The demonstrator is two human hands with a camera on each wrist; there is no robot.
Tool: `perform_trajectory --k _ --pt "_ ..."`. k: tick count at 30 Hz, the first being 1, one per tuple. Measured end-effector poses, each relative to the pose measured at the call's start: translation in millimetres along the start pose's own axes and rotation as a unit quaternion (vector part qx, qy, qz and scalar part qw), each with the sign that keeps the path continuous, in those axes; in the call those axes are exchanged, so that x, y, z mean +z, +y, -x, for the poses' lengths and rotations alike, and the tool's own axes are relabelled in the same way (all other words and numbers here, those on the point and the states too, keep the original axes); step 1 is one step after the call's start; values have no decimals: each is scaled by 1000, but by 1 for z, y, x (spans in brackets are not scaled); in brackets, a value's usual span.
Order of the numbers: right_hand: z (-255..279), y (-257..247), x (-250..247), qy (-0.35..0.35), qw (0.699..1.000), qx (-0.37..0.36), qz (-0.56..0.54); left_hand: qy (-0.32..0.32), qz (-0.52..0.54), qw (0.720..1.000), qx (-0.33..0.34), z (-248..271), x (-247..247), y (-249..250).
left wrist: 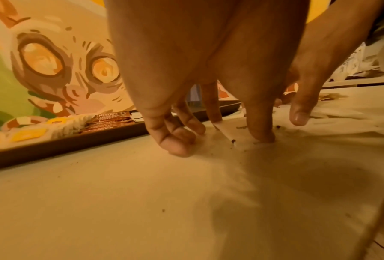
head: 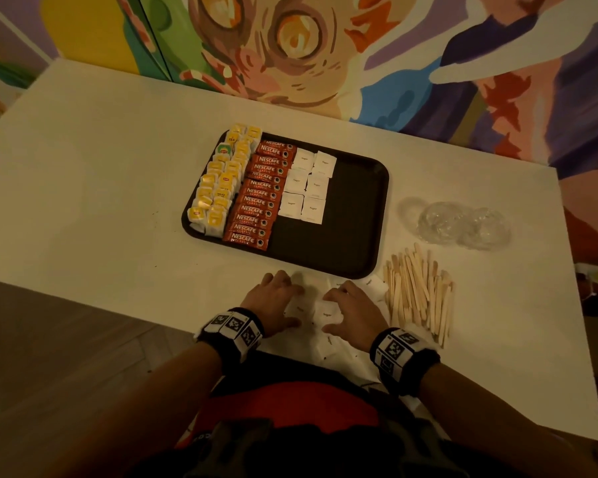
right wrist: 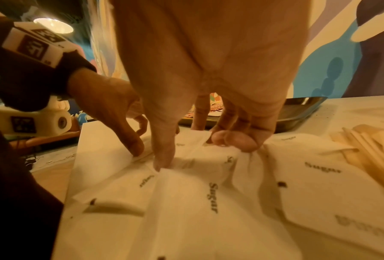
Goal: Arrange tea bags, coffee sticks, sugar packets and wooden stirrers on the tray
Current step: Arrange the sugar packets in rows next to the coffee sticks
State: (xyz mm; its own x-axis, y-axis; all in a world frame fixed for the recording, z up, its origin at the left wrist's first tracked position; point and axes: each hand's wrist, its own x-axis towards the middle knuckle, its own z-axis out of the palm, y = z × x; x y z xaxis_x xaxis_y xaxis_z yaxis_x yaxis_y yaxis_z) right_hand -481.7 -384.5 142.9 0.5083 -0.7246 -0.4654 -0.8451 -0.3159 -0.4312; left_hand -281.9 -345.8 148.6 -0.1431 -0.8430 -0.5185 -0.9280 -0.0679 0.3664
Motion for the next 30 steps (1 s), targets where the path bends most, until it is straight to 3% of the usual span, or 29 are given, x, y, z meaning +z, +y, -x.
perform_trajectory --k 6,13,24,30 --pt "-2 -1 -1 12 1000 6 -6 0 45 999 -22 -2 -2 4" --pt "-3 -7 -9 20 995 12 -96 33 203 978 -20 3 -3 -1" --pt "-28 -33 -38 46 967 38 -249 138 298 944 16 -14 -37 -34" --pt "-58 -38 -52 63 943 80 -318 186 322 927 -53 -39 -68 -44"
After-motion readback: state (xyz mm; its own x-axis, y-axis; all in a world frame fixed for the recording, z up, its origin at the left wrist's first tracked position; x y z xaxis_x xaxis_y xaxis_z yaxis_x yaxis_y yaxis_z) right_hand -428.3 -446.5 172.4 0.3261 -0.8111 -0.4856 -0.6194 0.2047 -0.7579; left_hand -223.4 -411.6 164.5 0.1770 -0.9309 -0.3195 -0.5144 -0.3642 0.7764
